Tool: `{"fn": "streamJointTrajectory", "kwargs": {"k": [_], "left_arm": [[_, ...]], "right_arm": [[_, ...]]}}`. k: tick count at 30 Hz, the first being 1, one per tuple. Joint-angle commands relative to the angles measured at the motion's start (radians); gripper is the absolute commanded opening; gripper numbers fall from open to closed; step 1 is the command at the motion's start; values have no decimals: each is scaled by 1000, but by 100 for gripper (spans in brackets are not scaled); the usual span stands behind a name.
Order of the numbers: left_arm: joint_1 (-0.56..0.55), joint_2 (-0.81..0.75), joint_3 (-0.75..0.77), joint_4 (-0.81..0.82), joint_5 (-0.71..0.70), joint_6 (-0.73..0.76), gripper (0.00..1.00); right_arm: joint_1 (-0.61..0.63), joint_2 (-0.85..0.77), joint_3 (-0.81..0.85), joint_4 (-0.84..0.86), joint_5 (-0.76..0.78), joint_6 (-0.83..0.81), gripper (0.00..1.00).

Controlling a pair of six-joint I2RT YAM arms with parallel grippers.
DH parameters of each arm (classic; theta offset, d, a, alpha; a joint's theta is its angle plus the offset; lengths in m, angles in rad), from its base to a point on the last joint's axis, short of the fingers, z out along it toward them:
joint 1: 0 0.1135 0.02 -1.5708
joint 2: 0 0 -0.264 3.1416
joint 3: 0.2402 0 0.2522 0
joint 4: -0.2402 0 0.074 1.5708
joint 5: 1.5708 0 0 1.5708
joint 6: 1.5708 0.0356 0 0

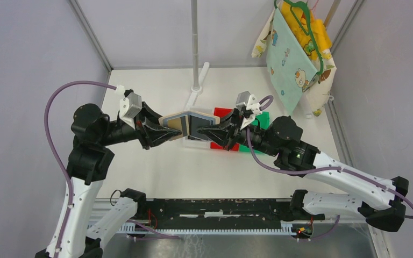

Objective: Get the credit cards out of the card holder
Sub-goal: Remove the credit card from the card holder.

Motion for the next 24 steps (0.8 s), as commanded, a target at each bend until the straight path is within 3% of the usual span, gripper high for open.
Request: {"fn": "streamJointTrajectory", "kwargs": {"k": [1,5,9,21,22,24], "left_arm": [[-3,0,0,78,14,-92,41],[-2,3,-23,135,35,-181,45],[-3,4,-32,126,47,-183,40],[-2,63,41,56,42,-187,3],[-2,69,47,45,36,-189,2],[-2,96,77,-17,41,-149,2]], "right_arm": [[-23,-33,-26,139,-18,64,0],[-29,-21,-48,202,-44,116,0],[-37,-23,-82,266,-50,161,0],[-96,-31,-157,379,-134,279,2],[-114,-25,-158,380,-149,297,10],[-162,-7,-156,385,-218,346,45]]}}
